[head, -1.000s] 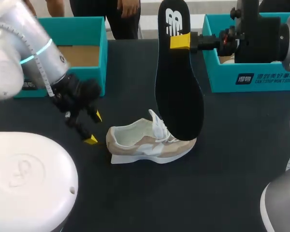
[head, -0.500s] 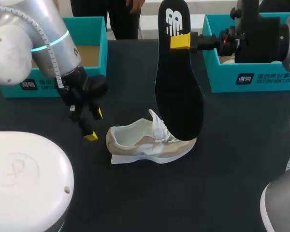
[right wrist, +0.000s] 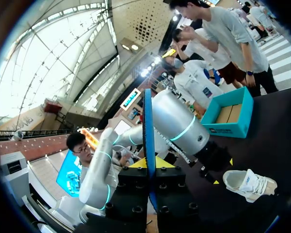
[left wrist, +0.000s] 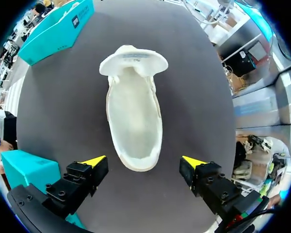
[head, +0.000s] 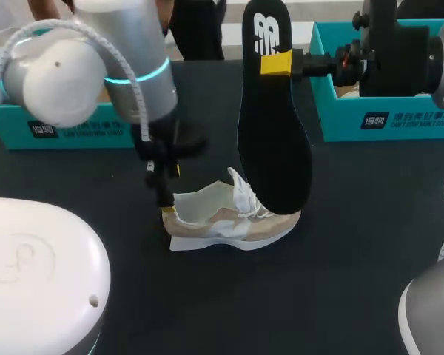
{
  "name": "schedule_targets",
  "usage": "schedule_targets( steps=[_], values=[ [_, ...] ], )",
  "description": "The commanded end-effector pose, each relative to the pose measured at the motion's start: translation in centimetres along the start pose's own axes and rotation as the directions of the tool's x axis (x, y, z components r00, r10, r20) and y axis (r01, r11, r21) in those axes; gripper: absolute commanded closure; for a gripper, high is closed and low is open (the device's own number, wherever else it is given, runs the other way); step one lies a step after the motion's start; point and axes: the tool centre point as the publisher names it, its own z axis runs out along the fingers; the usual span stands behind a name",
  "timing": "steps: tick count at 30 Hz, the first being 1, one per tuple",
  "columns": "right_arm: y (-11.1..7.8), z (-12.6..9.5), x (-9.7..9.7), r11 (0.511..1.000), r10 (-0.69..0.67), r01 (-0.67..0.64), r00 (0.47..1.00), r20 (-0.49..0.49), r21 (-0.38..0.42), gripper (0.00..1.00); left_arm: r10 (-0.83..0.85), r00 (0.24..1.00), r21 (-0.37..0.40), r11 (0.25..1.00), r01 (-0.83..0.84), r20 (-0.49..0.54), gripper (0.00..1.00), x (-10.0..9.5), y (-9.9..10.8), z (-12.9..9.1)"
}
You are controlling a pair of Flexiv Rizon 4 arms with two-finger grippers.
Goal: Take the shoe out of the shoebox, open the shoe tongue, remove and reinsert the insole, then place the shoe into the shoebox
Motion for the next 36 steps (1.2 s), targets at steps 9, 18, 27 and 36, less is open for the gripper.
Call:
schedule_targets(
  steps=[9, 18, 27, 36],
  values=[
    [0.0, 0.2, 0.0, 1.000, 0.001, -0.001, 1.000, 0.001, -0.001, 1.00, -0.032, 0.999, -0.089, 0.995, 0.033, 0.012, 0.00, -0.5, -0.6, 1.4],
    [0.0, 0.2, 0.0, 1.000, 0.001, -0.001, 1.000, 0.001, -0.001, 1.00, -0.030, 1.000, -0.121, 0.992, 0.029, -0.007, 0.00, 0.4, -0.7, 2.1],
    [0.0, 0.2, 0.0, 1.000, 0.001, -0.001, 1.000, 0.001, -0.001, 1.00, -0.039, 0.999, -0.116, 0.993, 0.037, -0.015, 0.00, -1.2, -2.1, 1.4],
    [0.0, 0.2, 0.0, 1.000, 0.001, -0.001, 1.000, 0.001, -0.001, 1.00, -0.012, 1.000, -0.129, 0.992, 0.013, 0.013, 0.00, -3.6, -5.3, 1.9]
  ],
)
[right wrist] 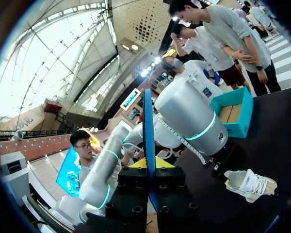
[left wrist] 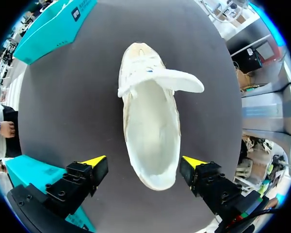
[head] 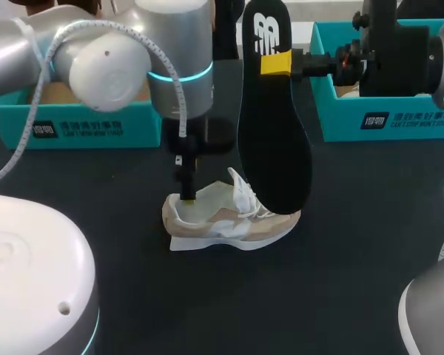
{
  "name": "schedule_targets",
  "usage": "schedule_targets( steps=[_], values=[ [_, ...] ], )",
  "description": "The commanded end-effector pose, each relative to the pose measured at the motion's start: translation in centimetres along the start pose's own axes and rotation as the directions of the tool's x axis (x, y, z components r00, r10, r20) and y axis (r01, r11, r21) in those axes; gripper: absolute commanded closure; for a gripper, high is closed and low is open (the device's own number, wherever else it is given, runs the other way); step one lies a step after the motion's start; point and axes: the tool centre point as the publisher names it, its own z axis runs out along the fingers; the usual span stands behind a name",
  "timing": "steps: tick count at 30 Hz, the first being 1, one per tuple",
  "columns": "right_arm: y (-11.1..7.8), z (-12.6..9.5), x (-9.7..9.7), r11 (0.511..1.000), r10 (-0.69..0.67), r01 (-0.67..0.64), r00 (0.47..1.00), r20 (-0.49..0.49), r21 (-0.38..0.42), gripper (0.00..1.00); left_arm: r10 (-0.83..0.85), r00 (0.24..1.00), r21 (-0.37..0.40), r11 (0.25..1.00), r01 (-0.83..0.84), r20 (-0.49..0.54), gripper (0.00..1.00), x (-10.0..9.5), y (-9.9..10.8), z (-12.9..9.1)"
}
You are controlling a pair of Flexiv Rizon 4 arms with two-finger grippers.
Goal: Take the shoe out of the shoebox, open the shoe tongue, remove and reinsert the insole, then place the shoe into the shoebox
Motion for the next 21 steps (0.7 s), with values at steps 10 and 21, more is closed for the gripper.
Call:
schedule_targets(
  steps=[10, 21],
  values=[
    [0.0, 0.2, 0.0, 1.000, 0.001, -0.001, 1.000, 0.001, -0.001, 1.00, 0.019, 0.999, -0.043, 0.999, -0.021, -0.037, 0.20, -1.7, -3.8, 4.0],
    [0.0, 0.2, 0.0, 1.000, 0.001, -0.001, 1.000, 0.001, -0.001, 1.00, 0.002, 0.998, -0.021, 1.000, -0.004, -0.069, 0.51, -2.1, -4.2, 5.8]
  ],
)
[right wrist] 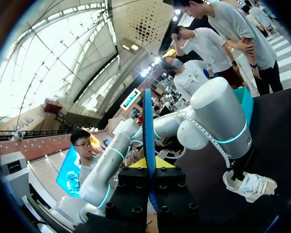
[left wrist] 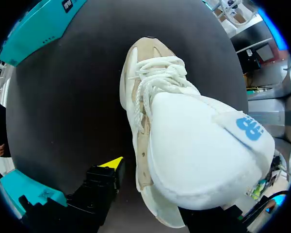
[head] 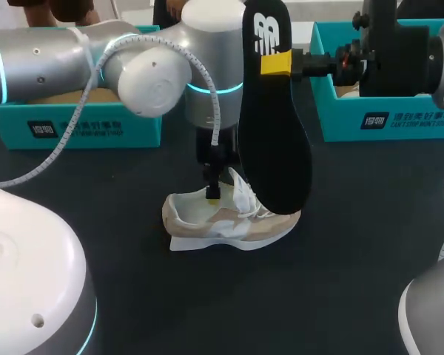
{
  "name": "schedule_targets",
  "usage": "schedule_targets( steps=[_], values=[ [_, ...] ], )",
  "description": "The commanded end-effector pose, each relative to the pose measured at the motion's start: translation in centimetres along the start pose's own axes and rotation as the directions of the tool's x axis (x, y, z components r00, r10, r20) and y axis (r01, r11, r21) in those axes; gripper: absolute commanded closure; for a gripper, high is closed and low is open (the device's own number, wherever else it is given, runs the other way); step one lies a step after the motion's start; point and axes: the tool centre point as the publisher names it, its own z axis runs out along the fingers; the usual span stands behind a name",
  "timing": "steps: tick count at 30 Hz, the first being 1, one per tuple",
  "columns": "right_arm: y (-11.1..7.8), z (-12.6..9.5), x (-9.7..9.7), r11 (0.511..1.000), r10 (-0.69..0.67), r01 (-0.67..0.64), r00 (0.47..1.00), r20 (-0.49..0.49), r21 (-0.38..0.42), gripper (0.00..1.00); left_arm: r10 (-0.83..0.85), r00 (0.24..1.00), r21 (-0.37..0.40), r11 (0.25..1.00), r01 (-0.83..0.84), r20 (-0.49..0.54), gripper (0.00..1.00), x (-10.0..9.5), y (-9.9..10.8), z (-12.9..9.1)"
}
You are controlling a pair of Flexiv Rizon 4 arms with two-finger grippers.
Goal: Take the shoe out of the shoebox, open the shoe tongue, remove and reinsert the insole, then place the shoe into the shoebox
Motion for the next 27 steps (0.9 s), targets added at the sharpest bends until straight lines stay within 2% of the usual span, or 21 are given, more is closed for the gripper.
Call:
schedule_targets(
  steps=[1, 5, 13, 15, 16, 17, 18, 27],
  values=[
    [0.0, 0.2, 0.0, 1.000, 0.001, -0.001, 1.000, 0.001, -0.001, 1.00, -0.004, 1.000, 0.014, 1.000, 0.004, -0.004, 0.51, -0.3, -0.4, 0.8],
    [0.0, 0.2, 0.0, 1.000, 0.001, -0.001, 1.000, 0.001, -0.001, 1.00, -0.003, 1.000, 0.028, 1.000, 0.004, -0.012, 0.46, -0.4, -0.7, 1.4],
    [0.0, 0.2, 0.0, 1.000, 0.001, -0.001, 1.000, 0.001, -0.001, 1.00, -0.006, 1.000, 0.034, 0.999, 0.006, -0.025, 0.59, -0.3, -1.3, 2.4],
    [0.0, 0.2, 0.0, 1.000, 0.001, -0.001, 1.000, 0.001, -0.001, 1.00, -0.003, 0.999, 0.038, 0.999, 0.004, -0.037, 0.68, -0.2, -1.5, 2.5],
    [0.0, 0.2, 0.0, 1.000, 0.001, -0.001, 1.000, 0.001, -0.001, 1.00, -0.001, 0.999, 0.048, 0.999, 0.003, -0.050, 0.78, -0.2, -1.5, 2.6],
    [0.0, 0.2, 0.0, 1.000, 0.001, -0.001, 1.000, 0.001, -0.001, 1.00, 0.002, 0.998, 0.050, 0.999, 0.001, -0.056, 0.95, -0.2, -1.6, 2.6],
    [0.0, 0.2, 0.0, 1.000, 0.001, -0.001, 1.000, 0.001, -0.001, 1.00, 0.002, 0.998, 0.049, 0.999, 0.001, -0.057, 1.00, -0.1, -1.6, 2.7],
    [0.0, 0.2, 0.0, 1.000, 0.001, -0.001, 1.000, 0.001, -0.001, 1.00, 0.052, 0.988, 0.038, 0.998, -0.047, -0.145, 1.00, 0.3, -1.4, 3.3]
  ],
)
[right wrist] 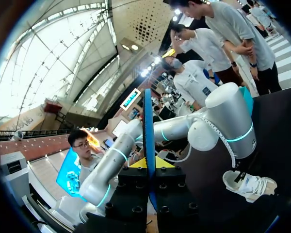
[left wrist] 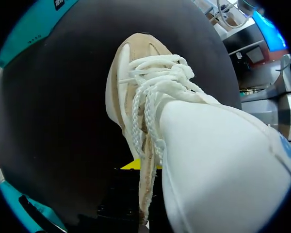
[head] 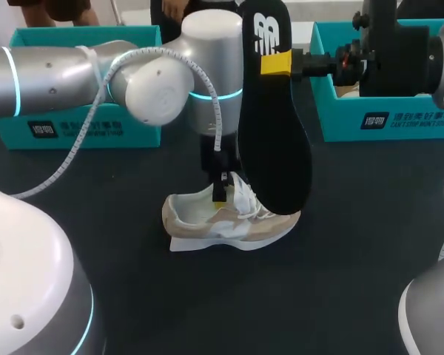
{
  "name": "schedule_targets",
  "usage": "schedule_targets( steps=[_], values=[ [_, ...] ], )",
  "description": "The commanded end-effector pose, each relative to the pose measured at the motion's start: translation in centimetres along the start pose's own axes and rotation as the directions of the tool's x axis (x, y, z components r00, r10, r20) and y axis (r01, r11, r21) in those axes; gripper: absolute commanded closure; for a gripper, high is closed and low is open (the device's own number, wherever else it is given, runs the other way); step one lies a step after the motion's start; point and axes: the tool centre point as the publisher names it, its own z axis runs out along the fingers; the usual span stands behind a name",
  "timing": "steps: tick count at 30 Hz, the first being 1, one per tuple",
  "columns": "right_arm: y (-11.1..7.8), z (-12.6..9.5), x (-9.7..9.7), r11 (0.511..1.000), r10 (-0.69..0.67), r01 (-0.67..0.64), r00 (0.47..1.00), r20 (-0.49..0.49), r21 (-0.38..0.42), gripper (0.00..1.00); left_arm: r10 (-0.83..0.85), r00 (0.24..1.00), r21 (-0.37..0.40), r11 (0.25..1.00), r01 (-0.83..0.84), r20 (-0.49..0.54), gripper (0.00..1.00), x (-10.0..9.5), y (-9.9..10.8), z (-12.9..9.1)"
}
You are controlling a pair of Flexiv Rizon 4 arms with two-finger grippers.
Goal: Take the shoe out of the shoebox, open the shoe tongue, remove and reinsert the insole, then place the shoe into the shoebox
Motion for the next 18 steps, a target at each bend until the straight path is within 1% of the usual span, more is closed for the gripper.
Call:
schedule_targets(
  steps=[1, 4, 5, 6, 7, 9, 11, 12, 13, 15, 16, 17, 18],
  values=[
    [0.0, 0.2, 0.0, 1.000, 0.001, -0.001, 1.000, 0.001, -0.001, 1.00, 0.023, 0.999, -0.015, 1.000, -0.023, -0.035, 1.00, -0.5, -0.1, 0.3],
    [0.0, 0.2, 0.0, 1.000, 0.001, -0.001, 1.000, 0.001, -0.001, 1.00, 0.059, 0.995, -0.030, 0.998, -0.062, -0.079, 1.00, -0.6, -0.1, -0.1],
    [0.0, 0.2, 0.0, 1.000, 0.001, -0.001, 1.000, 0.001, -0.001, 1.00, 0.084, 0.990, -0.025, 0.996, -0.087, -0.109, 1.00, -0.5, -0.1, -0.4],
    [0.0, 0.2, 0.0, 1.000, 0.001, -0.001, 1.000, 0.001, -0.001, 1.00, 0.110, 0.983, -0.036, 0.993, -0.116, -0.145, 1.00, -0.4, -0.2, -0.7],
    [0.0, 0.2, 0.0, 1.000, 0.001, -0.001, 1.000, 0.001, -0.001, 1.00, 0.151, 0.976, -0.049, 0.986, -0.160, -0.155, 1.00, -0.4, -0.3, -1.0],
    [0.0, 0.2, 0.0, 1.000, 0.001, -0.001, 1.000, 0.001, -0.001, 1.00, 0.240, 0.944, -0.078, 0.962, -0.263, -0.228, 1.00, -0.2, -0.6, -1.7],
    [0.0, 0.2, 0.0, 1.000, 0.001, -0.001, 1.000, 0.001, -0.001, 1.00, 0.335, 0.888, -0.091, 0.921, -0.379, -0.314, 1.00, 0.2, -0.8, -2.4],
    [0.0, 0.2, 0.0, 1.000, 0.001, -0.001, 1.000, 0.001, -0.001, 1.00, 0.367, 0.866, -0.109, 0.899, -0.424, -0.340, 1.00, 0.3, -0.9, -2.7],
    [0.0, 0.2, 0.0, 1.000, 0.001, -0.001, 1.000, 0.001, -0.001, 1.00, 0.403, 0.837, -0.130, 0.869, -0.477, -0.370, 1.00, 0.4, -1.0, -2.9],
    [0.0, 0.2, 0.0, 1.000, 0.001, -0.001, 1.000, 0.001, -0.001, 1.00, 0.489, 0.749, -0.125, 0.795, -0.594, -0.447, 1.00, 0.7, -1.0, -3.5],
    [0.0, 0.2, 0.0, 1.000, 0.001, -0.001, 1.000, 0.001, -0.001, 1.00, 0.546, 0.682, -0.127, 0.728, -0.673, -0.486, 1.00, 0.8, -1.0, -3.8],
    [0.0, 0.2, 0.0, 1.000, 0.001, -0.001, 1.000, 0.001, -0.001, 1.00, 0.617, 0.610, -0.122, 0.647, -0.753, -0.497, 1.00, 1.2, -0.7, -4.1],
    [0.0, 0.2, 0.0, 1.000, 0.001, -0.001, 1.000, 0.001, -0.001, 1.00, 0.649, 0.555, -0.110, 0.594, -0.797, -0.520, 1.00, 1.4, -0.7, -4.4]
  ],
)
